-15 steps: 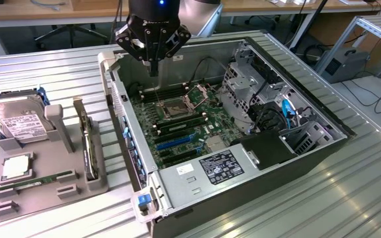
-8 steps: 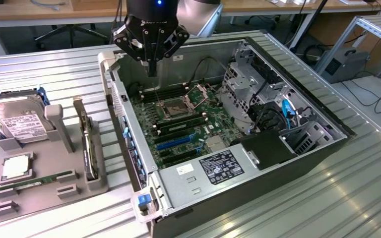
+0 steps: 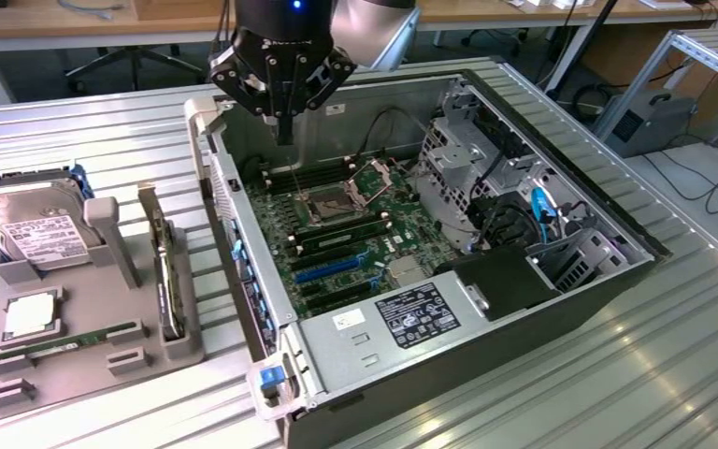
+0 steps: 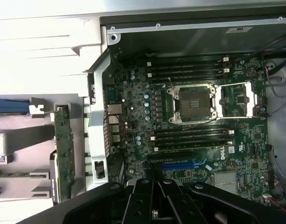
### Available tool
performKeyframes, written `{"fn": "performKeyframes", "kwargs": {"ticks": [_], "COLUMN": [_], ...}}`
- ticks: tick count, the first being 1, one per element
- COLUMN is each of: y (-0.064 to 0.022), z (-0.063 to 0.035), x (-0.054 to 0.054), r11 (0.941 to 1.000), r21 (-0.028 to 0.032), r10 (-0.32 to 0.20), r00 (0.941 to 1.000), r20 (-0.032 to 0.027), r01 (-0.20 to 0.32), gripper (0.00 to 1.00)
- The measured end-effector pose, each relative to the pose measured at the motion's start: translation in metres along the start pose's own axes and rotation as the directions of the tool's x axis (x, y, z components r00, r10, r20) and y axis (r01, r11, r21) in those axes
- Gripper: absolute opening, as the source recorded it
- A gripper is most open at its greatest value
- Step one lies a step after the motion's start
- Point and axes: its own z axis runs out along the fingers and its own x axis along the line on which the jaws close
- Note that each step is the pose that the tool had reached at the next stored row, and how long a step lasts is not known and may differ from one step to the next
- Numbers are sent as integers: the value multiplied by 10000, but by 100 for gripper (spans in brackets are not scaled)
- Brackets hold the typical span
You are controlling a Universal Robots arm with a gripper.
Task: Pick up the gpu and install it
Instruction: 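Reach for the gpu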
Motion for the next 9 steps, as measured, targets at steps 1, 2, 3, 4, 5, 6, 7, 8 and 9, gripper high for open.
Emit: {"fn": "performKeyframes", "kwargs": {"ticks": [1,2,3,4,5,6,7,8,9], "y": [0,0,-1,-1,-1,-1,-2,-2,-2], "z": [0,0,0,0,0,-1,0,-1,-1], "x": [4,7,10,13,16,19,22,25,28], "r11": [10000,10000,10000,10000,10000,10000,10000,10000,10000], "r21": [0,0,0,0,0,0,0,0,0], "r10": [0,0,0,0,0,0,0,0,0], "r00": [10000,10000,10000,10000,10000,10000,10000,10000,10000], "r20": [0,0,0,0,0,0,0,0,0], "r01": [0,0,0,0,0,0,0,0,0], "gripper": [11,11,11,11,11,11,11,11,11]}}
